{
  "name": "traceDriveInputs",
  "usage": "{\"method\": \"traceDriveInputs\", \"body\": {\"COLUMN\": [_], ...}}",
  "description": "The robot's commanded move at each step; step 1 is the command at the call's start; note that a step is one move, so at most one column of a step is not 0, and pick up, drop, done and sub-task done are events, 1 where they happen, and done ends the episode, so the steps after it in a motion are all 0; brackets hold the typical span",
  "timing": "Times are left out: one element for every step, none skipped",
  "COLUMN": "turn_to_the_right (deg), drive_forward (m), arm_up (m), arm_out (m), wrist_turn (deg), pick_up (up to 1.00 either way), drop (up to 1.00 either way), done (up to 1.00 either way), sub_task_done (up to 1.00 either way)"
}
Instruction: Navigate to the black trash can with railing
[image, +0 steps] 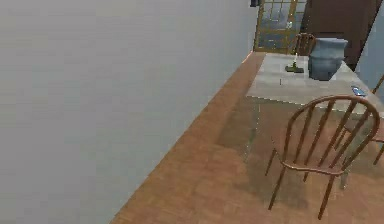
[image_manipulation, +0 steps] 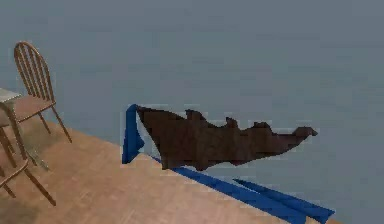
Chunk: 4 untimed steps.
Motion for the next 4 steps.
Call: {"method": "traceDriveInputs", "body": {"turn_to_the_right": [0.0, 0.0, 21.0, 0.0], "drive_forward": [1.0, 0.6, 0.0, 1.0], "arm_up": [0.0, 0.0, 0.0, 0.0], "arm_out": [0.0, 0.0, 0.0, 0.0], "wrist_turn": [0.0, 0.0, 0.0, 0.0], "pick_up": [0.0, 0.0, 0.0, 0.0], "drop": [0.0, 0.0, 0.0, 0.0], "done": [0.0, 0.0, 0.0, 0.0], "sub_task_done": [0.0, 0.0, 0.0, 0.0]}}
